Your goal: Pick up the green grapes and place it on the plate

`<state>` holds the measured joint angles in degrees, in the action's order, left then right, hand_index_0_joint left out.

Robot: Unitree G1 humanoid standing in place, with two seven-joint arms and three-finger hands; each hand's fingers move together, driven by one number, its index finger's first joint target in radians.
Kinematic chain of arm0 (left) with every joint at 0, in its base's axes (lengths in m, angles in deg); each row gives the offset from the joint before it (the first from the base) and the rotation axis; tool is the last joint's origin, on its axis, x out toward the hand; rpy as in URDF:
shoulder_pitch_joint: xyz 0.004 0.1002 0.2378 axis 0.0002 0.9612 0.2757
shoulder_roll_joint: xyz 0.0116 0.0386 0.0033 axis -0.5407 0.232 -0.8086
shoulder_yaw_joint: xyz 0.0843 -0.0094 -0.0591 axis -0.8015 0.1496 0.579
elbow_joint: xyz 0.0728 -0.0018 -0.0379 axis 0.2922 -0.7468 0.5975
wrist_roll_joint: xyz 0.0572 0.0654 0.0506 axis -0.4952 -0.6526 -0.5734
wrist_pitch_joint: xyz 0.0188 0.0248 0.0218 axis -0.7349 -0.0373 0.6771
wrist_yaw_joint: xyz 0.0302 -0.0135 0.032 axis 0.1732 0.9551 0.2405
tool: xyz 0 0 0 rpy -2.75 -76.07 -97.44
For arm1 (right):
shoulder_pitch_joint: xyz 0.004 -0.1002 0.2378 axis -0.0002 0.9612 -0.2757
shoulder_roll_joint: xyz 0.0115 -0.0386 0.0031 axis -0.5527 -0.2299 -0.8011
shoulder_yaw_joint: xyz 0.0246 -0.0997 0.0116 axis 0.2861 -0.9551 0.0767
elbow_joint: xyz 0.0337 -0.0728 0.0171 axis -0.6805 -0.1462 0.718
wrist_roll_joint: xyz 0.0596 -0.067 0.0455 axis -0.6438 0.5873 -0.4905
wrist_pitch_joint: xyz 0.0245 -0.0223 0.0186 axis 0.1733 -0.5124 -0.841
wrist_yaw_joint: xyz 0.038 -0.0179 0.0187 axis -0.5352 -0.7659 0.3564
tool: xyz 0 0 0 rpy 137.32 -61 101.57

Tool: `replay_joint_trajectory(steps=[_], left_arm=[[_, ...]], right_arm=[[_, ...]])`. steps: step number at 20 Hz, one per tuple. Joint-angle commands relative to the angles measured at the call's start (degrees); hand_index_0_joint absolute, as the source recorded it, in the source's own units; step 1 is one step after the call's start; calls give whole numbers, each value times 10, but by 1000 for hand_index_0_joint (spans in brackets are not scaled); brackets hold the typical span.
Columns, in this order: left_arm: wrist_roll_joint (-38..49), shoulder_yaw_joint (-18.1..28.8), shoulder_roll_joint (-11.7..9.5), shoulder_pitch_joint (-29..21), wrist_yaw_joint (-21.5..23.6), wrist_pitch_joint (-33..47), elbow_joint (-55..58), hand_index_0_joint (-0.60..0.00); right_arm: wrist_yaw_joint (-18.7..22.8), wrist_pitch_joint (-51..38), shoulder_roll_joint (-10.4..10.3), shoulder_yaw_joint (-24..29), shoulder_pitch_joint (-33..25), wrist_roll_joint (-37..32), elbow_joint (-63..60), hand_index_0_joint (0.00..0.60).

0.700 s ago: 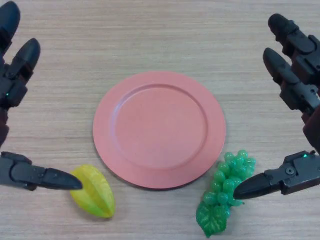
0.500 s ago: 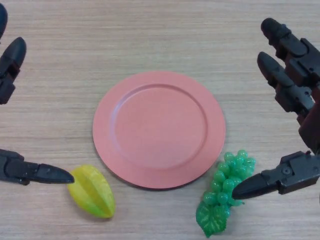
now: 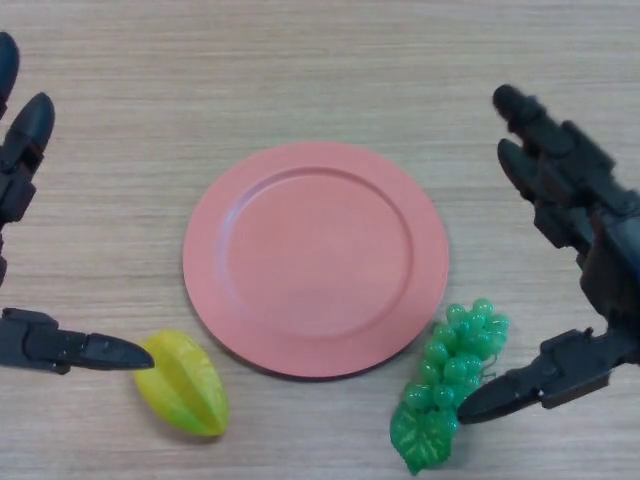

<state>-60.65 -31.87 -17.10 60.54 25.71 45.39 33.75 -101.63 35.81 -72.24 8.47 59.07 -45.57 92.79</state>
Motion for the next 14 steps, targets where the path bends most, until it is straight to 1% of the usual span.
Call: replay_joint_trajectory(steps=[1,2,3,4,5,7,8,9,11,14], left_arm=[[-8,28,-31,-20,3,88,16,0],[-9,29,-32,-21,3,86,17,0],[-11,30,-33,-22,4,86,18,0],[-13,29,-32,-21,5,88,18,0],[-18,27,-28,-17,7,94,21,0],[-21,27,-24,-12,7,100,22,0],[-19,28,-23,-10,6,98,23,0],[-16,30,-21,-7,3,97,24,0],[-14,34,-19,-4,2,96,28,0],[-10,39,-15,1,1,103,25,0]], right_arm=[[-22,-176,10,0,-4,71,-49,0],[-27,-203,11,-2,-7,95,-73,0],[-33,-261,14,-5,-16,144,-126,0],[-36,-279,15,-3,-21,162,-145,0],[-39,-315,17,-3,-32,191,-184,0],[-47,-348,18,-7,-43,223,-226,0],[-45,-361,19,-9,-49,238,-244,0],[-35,-387,20,-12,-60,269,-280,0],[-36,-408,23,-16,-72,301,-322,0],[-32,-435,27,-18,-87,334,-375,0]])
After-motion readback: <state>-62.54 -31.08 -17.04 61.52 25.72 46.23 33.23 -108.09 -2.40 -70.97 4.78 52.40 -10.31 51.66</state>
